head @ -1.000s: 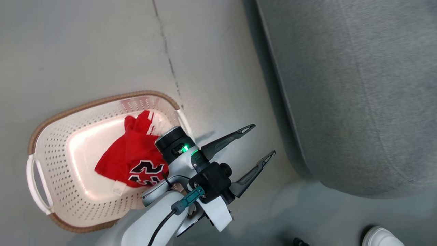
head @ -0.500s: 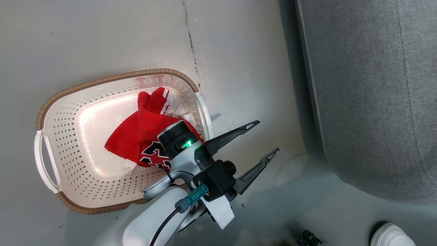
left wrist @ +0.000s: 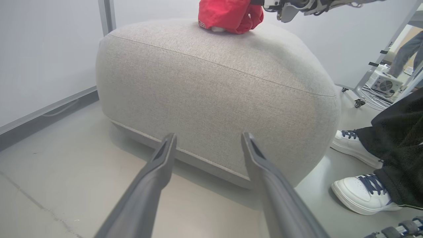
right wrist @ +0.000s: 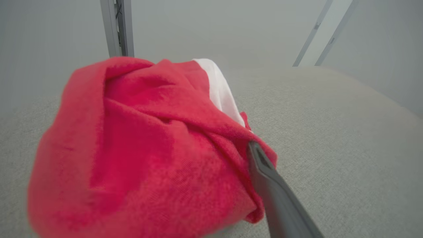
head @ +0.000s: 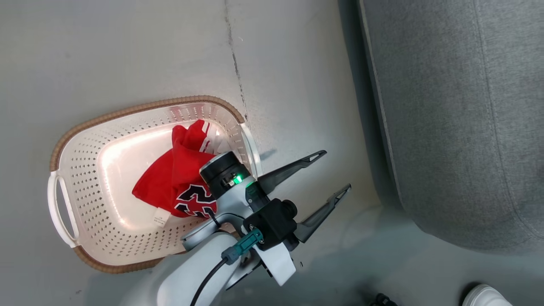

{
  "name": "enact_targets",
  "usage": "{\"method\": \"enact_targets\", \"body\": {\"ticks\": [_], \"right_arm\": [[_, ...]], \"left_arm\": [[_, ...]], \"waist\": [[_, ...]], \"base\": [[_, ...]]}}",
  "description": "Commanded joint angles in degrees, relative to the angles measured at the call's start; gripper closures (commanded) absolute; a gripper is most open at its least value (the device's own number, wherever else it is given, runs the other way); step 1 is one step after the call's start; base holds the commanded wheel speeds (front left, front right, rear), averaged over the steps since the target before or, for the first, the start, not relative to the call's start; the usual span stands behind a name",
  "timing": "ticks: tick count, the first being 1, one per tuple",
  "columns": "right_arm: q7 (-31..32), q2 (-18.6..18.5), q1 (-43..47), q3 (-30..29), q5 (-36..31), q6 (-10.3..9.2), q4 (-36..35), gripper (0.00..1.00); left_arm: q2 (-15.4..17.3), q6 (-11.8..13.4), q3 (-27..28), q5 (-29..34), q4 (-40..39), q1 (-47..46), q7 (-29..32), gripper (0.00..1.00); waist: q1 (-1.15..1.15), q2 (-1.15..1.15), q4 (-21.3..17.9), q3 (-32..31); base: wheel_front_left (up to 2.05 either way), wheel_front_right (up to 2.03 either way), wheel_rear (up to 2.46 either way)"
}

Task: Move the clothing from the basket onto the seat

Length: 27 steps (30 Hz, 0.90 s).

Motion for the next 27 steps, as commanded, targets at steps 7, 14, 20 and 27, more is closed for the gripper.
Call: {"method": "enact_targets", "body": {"ticks": [7,14,20,27], "right_arm": [[-0.19,-0.98,3.42,4.52,-1.34,0.0,-0.87,0.0],[-0.18,-2.11,7.3,9.29,0.45,0.0,-3.21,0.0],[-0.18,-2.85,11.49,12.2,3.38,-0.01,-10.94,0.0],[-0.17,-2.96,17.13,12.73,3.64,-0.01,-22.88,0.0]], "left_arm": [[-2.12,-0.03,-0.15,-2.49,0.54,2.67,-0.01,0.0],[-4.25,-0.03,0.37,-4.42,0.26,5.22,-0.01,0.0],[-5.41,-0.03,2.29,-4.78,-0.32,7.8,-0.01,0.0],[-6.35,-0.03,6.32,-4.72,-1.41,11.82,-0.01,0.0]], "waist": [[0.0,0.0,-0.85,-6.67],[0.0,0.0,-1.26,-14.12],[0.0,0.0,-1.36,-19.32],[0.0,0.0,-0.58,-25.3]], "base": [[0.0,0.0,0.0],[0.0,0.0,0.0],[0.0,0.0,0.0],[0.0,0.0,0.0]]}}
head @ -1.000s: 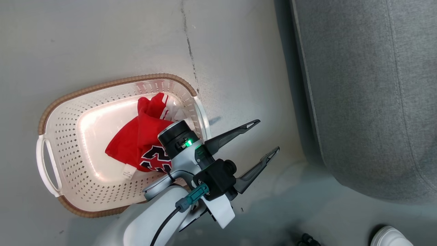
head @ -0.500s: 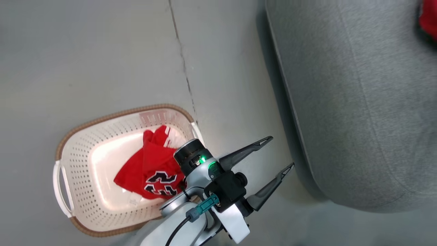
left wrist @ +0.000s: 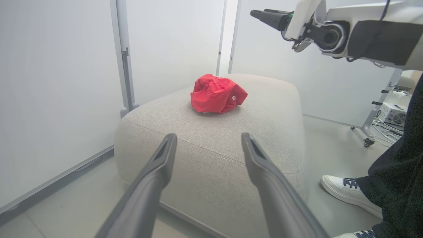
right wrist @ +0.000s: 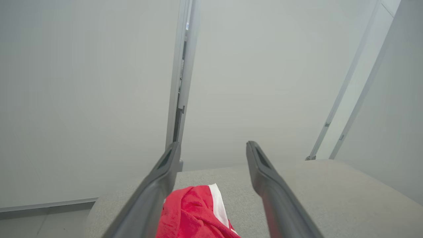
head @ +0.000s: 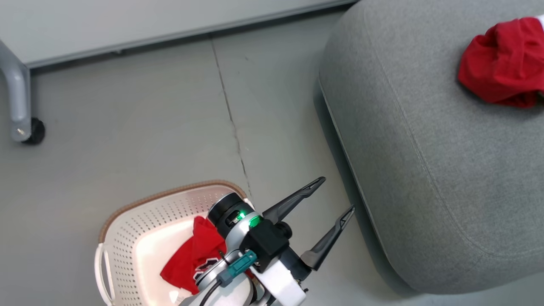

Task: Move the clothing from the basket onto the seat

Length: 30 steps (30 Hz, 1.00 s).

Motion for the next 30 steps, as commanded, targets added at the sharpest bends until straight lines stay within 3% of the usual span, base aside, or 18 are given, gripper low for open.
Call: {"method": "enact_targets", "body": {"ticks": [1,13,30], "right_arm": [[-0.17,-0.08,1.26,0.1,-0.21,0.0,-1.22,0.0],[-0.13,2.67,10.55,5.97,0.96,0.0,-16.4,0.0],[-0.13,8.19,23.06,12.01,-1.0,0.0,-22.4,0.0]], "left_arm": [[0.19,-0.03,0.71,0.03,-0.32,0.76,-0.01,0.0],[-0.09,0.96,10.01,-0.89,-3.44,6.73,-0.01,0.0],[-0.09,4.17,21.58,-1.58,-3.38,12.68,-0.01,0.0]], "waist": [[0.0,0.0,0.71,-2.64],[0.0,0.0,6.24,-10.0],[0.0,0.0,16.84,-14.49]], "base": [[0.0,0.0,0.0],[0.0,0.0,0.0],[0.0,0.0,0.0]]}}
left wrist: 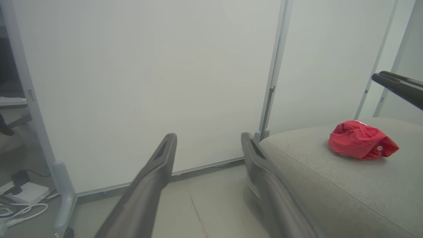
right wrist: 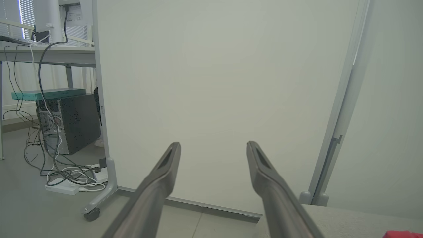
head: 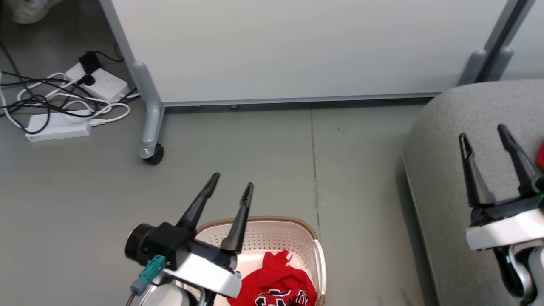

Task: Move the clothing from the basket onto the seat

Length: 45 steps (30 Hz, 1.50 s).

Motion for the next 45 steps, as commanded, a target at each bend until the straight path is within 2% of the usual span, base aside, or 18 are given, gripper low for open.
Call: {"method": "enact_targets", "body": {"ticks": [1,6,18,45], "right_arm": [[-0.08,0.46,1.23,-0.08,-0.42,0.01,-0.23,0.0],[-0.08,2.92,4.56,-0.33,-3.67,0.01,-1.49,0.0],[-0.08,8.61,10.15,-4.07,-5.99,0.01,-2.09,0.0],[-0.08,9.07,9.85,-3.97,-6.45,0.01,-1.83,0.0]], "left_arm": [[0.18,0.79,1.19,0.45,0.32,0.76,-0.01,0.0],[0.17,3.02,3.93,0.91,2.1,2.22,-0.01,0.0],[0.18,4.69,6.21,0.45,3.84,4.4,-0.01,0.0],[0.18,5.08,5.5,1.12,3.64,3.3,-0.01,0.0]], "waist": [[0.0,0.0,1.2,-0.83],[0.0,0.0,2.5,-1.13],[0.0,0.0,2.9,-1.5],[0.0,0.0,2.31,-1.33]], "base": [[0.0,0.0,0.0],[0.0,0.0,0.0],[0.0,0.0,0.0],[0.0,0.0,0.0]]}}
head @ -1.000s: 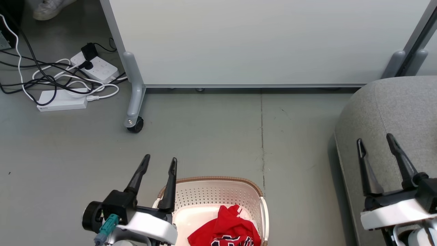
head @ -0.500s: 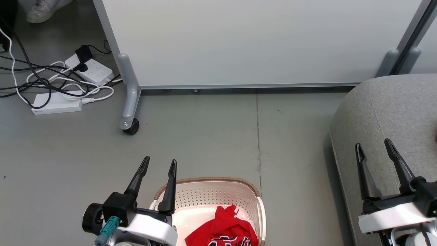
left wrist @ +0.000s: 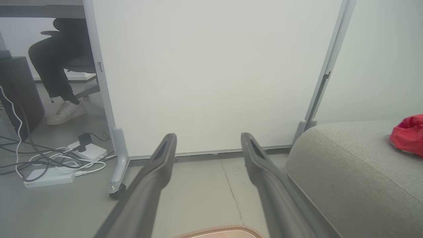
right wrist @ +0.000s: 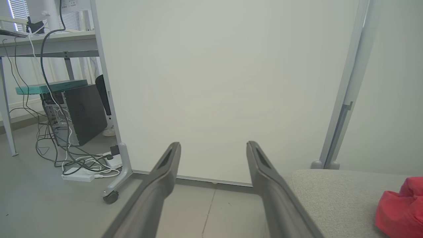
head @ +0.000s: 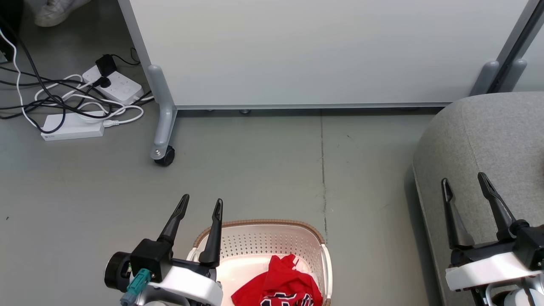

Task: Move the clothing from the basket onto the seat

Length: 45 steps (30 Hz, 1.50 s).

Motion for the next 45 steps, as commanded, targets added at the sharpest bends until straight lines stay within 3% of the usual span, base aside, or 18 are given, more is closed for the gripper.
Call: {"method": "enact_targets", "body": {"ticks": [1,13,21,34,45], "right_arm": [[-0.08,-0.46,-0.23,0.04,-0.07,0.01,-0.05,0.0],[-0.08,-0.95,-1.29,0.19,-0.65,0.01,-1.05,0.0],[-0.07,-1.53,-3.53,0.29,-1.88,0.01,-2.33,0.0],[-0.08,-1.03,-8.76,-0.41,-1.42,0.01,-4.64,0.0],[-0.08,0.74,-12.61,0.22,-1.06,0.01,-5.3,0.0]], "left_arm": [[0.2,0.4,0.02,0.09,0.0,-0.91,-0.01,0.0],[0.19,0.1,-0.51,0.52,-0.22,-1.41,-0.01,0.0],[0.19,-0.31,-3.24,2.5,2.47,-4.49,-0.01,0.0],[0.24,-5.73,-9.89,9.26,22.77,-19.56,-0.01,0.0],[0.61,-8.47,-17.37,13.03,51.08,-35.35,0.2,0.0]], "waist": [[0.0,0.0,0.03,0.1],[0.0,0.0,-0.73,1.59],[0.0,0.0,-3.36,9.04],[0.0,0.0,-10.36,27.52],[0.0,0.0,-15.24,39.48]], "base": [[0.0,0.0,0.0],[0.0,0.0,0.0],[0.0,0.0,0.0],[0.0,0.0,0.0],[0.0,0.0,0.0]]}}
